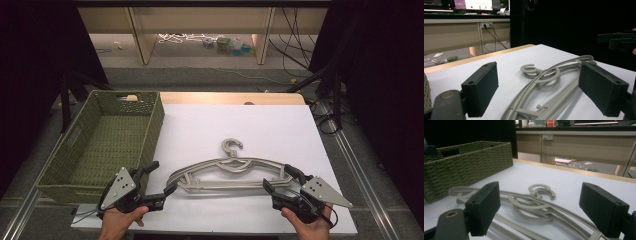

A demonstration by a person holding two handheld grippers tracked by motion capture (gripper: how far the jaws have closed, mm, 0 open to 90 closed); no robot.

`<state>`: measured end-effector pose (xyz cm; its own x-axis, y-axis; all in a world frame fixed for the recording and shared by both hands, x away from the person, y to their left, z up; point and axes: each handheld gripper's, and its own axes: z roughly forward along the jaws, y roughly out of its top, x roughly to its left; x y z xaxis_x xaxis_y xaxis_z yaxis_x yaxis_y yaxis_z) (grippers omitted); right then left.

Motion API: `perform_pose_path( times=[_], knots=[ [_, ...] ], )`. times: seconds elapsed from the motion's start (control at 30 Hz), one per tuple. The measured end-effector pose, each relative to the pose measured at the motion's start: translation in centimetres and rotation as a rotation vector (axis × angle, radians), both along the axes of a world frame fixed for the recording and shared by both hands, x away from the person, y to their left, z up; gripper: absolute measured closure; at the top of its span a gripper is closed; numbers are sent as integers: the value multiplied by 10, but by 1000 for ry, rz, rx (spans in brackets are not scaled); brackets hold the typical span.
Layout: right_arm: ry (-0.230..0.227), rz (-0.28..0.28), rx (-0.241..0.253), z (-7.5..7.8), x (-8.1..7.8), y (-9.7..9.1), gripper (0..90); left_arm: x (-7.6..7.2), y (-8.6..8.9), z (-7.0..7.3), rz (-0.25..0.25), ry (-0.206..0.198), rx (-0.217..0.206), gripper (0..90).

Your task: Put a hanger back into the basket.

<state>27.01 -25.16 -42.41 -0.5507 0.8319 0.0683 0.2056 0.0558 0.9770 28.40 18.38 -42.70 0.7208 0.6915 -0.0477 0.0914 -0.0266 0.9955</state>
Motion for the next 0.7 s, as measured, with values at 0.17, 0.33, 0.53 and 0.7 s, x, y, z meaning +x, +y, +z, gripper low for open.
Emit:
perform_pose_path(
  times=[0.17,0.33,0.53,0.7],
  knots=[
    [-4,0,1,0,0,0,174,0,0,0,1,0,0,159],
    [9,2,-25,0,0,0,156,0,-1,-1,-5,-8,3,156],
    [-47,24,-41,0,4,0,155,0,-2,-2,-21,-8,0,156],
    [-24,23,-31,0,4,1,154,0,0,-1,-13,-19,-9,156]
  ],
)
